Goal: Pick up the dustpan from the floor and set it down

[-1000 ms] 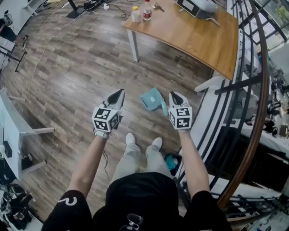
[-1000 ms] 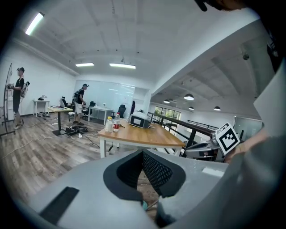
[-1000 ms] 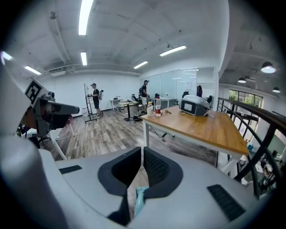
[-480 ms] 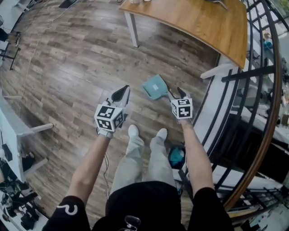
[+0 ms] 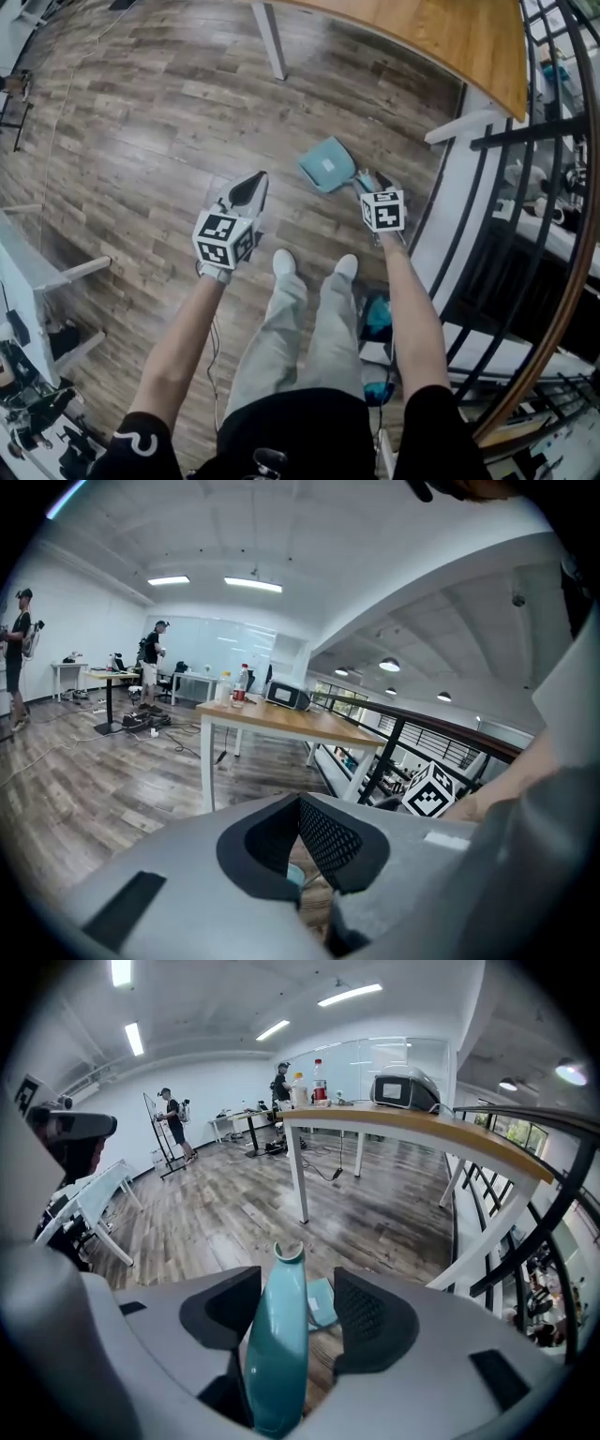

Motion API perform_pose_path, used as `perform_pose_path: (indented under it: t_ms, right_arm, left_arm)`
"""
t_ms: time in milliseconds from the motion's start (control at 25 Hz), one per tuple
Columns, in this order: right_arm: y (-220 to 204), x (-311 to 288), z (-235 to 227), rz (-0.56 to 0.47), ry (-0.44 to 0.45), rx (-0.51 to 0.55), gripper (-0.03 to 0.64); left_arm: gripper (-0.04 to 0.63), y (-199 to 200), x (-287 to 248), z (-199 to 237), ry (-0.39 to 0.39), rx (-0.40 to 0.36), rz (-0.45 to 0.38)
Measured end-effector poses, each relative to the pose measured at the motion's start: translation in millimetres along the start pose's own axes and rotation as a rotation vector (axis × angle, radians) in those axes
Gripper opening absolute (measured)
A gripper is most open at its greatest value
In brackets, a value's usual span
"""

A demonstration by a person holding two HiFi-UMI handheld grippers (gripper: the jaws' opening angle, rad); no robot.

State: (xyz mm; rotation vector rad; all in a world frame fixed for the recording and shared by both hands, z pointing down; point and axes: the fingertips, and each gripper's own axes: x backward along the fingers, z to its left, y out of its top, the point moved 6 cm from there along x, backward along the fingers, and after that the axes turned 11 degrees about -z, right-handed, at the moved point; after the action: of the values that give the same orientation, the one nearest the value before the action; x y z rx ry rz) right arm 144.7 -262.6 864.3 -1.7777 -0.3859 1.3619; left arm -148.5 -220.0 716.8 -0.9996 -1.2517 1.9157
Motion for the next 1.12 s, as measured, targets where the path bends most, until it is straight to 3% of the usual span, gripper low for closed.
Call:
perform_pose_path:
  t_ms: [240,440,1120]
  right_arm:
    - [-11.1,-13.9,4.2,0.041,-0.02,0.021,0.186]
    - [-18.8,-20.1,4.9,0.062,-0.062,0.041,0.091]
    - [7.8,-8.3,7.4,0.033,-0.068,0.066,0.088]
  left_arm:
    - [-0.002,-14.8,-2.0,-1.5,-0.025,-0.002,0.016]
    - [-0.002,-19.6,2.1,5.2,-0.02,0.005,0.02]
    - [-0.002,-4.0,13.1,23.4,0.018,-0.011,0.019]
